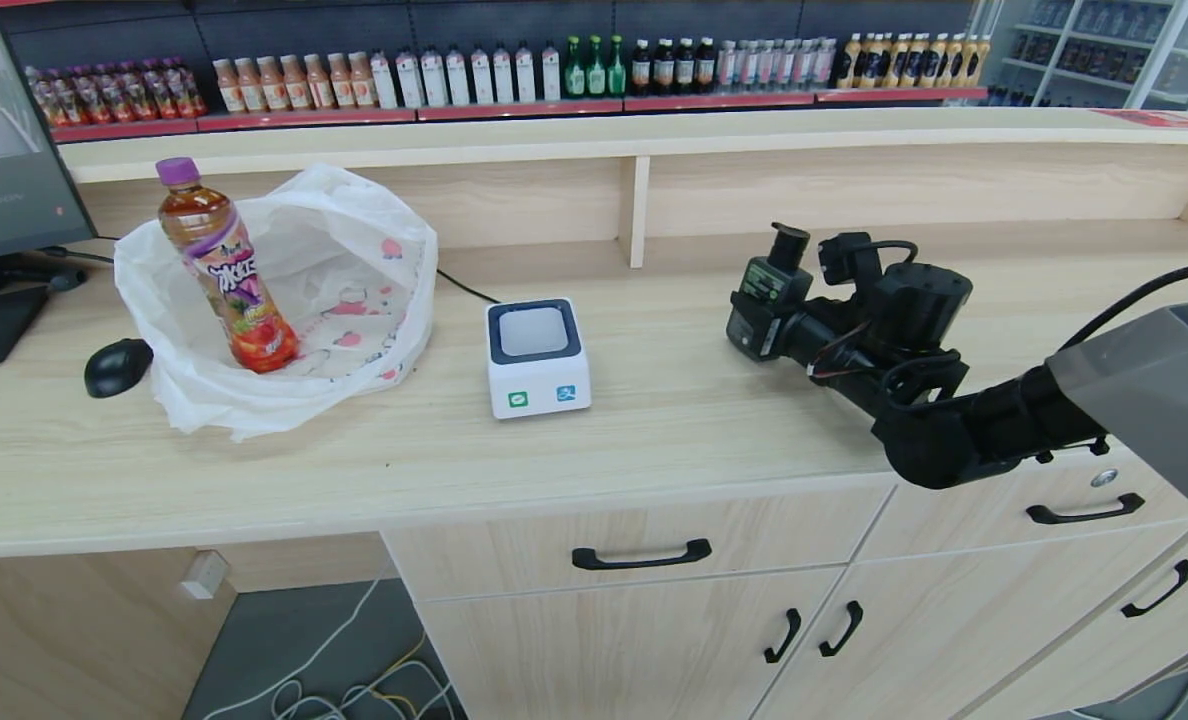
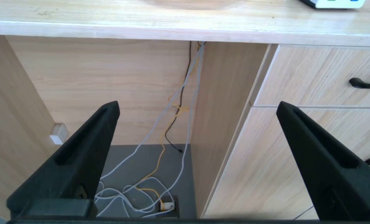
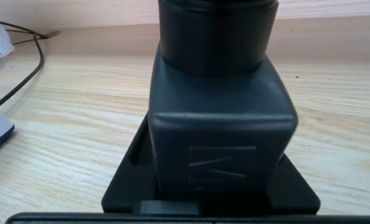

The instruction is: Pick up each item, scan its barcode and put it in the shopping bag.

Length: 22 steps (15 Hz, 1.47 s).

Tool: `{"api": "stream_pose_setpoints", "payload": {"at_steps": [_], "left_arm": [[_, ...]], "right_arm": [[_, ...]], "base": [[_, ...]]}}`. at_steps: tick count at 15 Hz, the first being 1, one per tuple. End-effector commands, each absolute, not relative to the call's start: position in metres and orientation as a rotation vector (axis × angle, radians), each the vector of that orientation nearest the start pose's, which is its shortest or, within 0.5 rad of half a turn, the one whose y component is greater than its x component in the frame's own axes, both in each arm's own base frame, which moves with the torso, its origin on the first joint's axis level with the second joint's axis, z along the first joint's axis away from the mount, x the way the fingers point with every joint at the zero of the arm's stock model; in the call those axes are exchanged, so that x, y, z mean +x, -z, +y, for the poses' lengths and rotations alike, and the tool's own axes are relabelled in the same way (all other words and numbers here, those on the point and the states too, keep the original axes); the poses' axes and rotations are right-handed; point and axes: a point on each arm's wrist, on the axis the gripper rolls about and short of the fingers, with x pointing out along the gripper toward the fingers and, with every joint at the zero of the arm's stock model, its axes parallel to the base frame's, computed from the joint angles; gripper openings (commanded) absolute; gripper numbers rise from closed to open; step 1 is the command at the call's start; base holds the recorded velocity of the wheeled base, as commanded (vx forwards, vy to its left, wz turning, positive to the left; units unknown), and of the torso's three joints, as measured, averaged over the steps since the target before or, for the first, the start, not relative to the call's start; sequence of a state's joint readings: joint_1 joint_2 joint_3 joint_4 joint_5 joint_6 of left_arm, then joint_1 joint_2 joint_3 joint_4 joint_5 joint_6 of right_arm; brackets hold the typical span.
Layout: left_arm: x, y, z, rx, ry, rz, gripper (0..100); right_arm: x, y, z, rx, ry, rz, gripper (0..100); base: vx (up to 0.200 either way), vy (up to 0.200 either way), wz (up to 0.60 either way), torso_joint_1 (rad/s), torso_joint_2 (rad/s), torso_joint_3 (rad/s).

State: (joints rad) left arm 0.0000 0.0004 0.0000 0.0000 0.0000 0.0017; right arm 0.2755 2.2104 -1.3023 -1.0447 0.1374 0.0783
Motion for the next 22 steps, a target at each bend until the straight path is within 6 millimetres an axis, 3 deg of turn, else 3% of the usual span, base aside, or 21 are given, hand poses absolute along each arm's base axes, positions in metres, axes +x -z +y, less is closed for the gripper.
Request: {"api": "stream_pose_setpoints", "payload": {"at_steps": [1,5,10,13,19,22], "left_arm": [[-0.023,-0.075,0.000,0.002,0.000,0.000,100],[-0.023,-0.075,0.000,0.002,0.000,0.000,100],[-0.023,-0.075,0.000,0.002,0.000,0.000,100],[-0.023,-0.075,0.000,0.002,0.000,0.000,100],[-0.023,-0.075,0.000,0.002,0.000,0.000,100],[-0.023,-0.075,0.000,0.002,0.000,0.000,100]], "right_arm": [[0.428,-0.168,0.124,0.087,-0.419,-0.132,0],[0.423,-0.176,0.125,0.093,-0.423,-0.143,0],[0.405,-0.213,0.126,0.108,-0.458,-0.226,0],[0.375,-0.241,0.117,0.108,-0.458,-0.267,0],[0.290,-0.242,0.071,0.028,-0.380,-0.211,0],[0.261,-0.242,0.063,0.016,-0.371,-0.208,0]], "base": [[0.000,0.000,0.00,0.000,0.00,0.000],[0.000,0.000,0.00,0.000,0.00,0.000],[0.000,0.000,0.00,0.000,0.00,0.000],[0.000,0.000,0.00,0.000,0.00,0.000],[0.000,0.000,0.00,0.000,0.00,0.000],[0.000,0.000,0.00,0.000,0.00,0.000]]}}
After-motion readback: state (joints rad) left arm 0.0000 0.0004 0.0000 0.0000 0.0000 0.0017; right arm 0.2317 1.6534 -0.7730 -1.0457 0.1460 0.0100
